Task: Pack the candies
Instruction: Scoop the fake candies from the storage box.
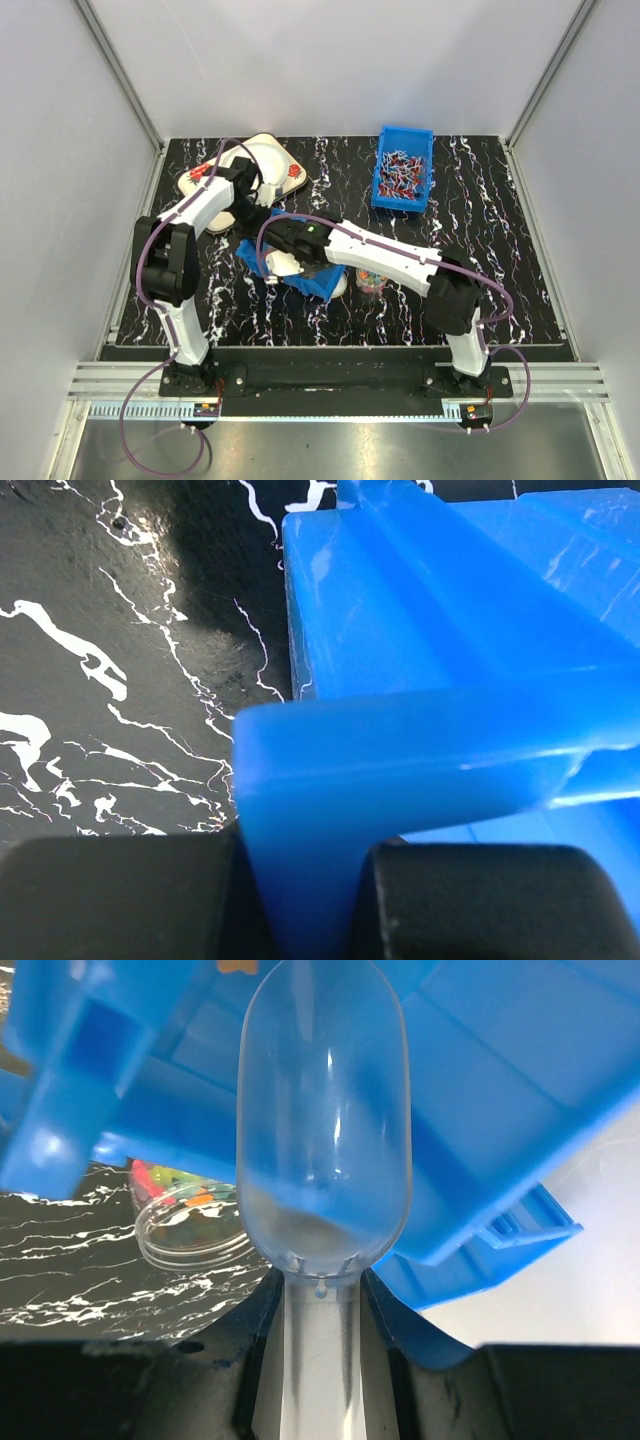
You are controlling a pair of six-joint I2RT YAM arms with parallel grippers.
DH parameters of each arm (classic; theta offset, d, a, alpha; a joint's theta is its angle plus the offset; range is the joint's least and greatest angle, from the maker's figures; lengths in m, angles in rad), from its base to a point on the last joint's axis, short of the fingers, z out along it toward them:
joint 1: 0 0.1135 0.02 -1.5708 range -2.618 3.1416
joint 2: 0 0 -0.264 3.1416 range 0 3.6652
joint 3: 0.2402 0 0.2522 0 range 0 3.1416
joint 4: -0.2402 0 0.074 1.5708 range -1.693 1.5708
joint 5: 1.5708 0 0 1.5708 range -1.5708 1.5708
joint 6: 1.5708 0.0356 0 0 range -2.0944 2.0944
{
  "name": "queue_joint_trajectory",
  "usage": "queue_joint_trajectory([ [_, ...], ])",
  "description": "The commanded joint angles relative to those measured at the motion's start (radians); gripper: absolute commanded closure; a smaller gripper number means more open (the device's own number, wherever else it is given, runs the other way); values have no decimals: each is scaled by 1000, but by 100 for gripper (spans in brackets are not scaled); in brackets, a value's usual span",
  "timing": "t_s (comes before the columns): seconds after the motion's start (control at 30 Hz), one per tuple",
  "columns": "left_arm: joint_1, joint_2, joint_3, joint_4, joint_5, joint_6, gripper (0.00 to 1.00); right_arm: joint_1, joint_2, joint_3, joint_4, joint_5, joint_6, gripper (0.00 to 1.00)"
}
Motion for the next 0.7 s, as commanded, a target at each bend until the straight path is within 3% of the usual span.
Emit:
queue_joint_trajectory([
  [0.0,-6,-80,5,12,50,-15,100,12,31,62,-82,-5,-58,100],
  [0.3,-10,-89,0,13,61,-10,100,12,125,146,-102,-114,-52,100],
  [0.67,-13,-100,-4,15,78,-8,100,12,125,113,22,-234,-27,100],
])
